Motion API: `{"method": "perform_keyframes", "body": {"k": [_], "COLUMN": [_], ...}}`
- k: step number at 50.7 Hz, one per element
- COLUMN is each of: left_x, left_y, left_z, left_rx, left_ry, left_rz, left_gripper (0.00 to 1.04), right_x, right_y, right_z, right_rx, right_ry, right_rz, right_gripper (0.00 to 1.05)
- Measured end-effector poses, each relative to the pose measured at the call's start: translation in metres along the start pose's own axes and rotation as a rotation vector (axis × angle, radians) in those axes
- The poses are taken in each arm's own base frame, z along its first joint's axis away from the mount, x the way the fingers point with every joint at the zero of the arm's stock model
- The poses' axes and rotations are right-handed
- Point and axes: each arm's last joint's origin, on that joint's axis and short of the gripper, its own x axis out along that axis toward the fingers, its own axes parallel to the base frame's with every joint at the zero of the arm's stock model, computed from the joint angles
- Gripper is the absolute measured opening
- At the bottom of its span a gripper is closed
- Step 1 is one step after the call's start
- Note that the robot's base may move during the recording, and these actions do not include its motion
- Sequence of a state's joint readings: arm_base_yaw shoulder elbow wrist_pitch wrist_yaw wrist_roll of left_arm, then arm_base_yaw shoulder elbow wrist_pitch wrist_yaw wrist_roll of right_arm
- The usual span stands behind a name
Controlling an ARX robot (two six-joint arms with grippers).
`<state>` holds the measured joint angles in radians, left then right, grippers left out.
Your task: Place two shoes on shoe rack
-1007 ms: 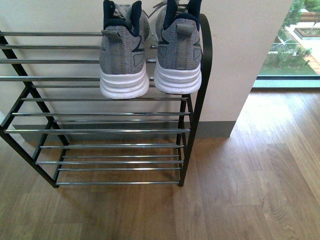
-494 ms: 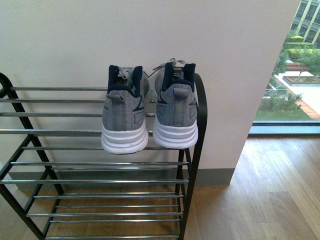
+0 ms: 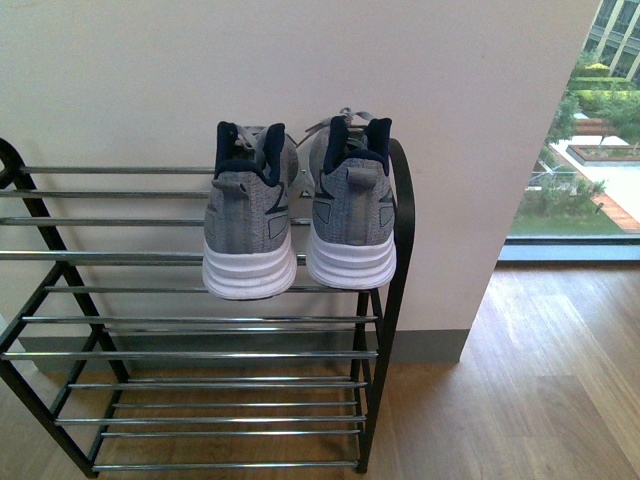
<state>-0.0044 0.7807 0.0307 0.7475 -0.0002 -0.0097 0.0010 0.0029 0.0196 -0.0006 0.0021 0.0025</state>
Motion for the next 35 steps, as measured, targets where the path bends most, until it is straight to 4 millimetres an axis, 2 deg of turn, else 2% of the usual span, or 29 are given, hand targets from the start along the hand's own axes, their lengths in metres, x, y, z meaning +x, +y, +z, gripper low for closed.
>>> {"method": "perform_keyframes", "body": {"k": [35], "left_x": [-0.031], "left_y": [0.000], "left_z": [0.005], "left_rx": [0.000], "left_ry": [-0.018], "left_rz": [0.000], "left_gripper": [0.01], "right_x": [0.000], "right_y": [0.000], "right_z": [0.000], "right_rx": [0.000], "right_ry": [0.000], "right_rz": [0.000], "right_gripper": [0.95]}}
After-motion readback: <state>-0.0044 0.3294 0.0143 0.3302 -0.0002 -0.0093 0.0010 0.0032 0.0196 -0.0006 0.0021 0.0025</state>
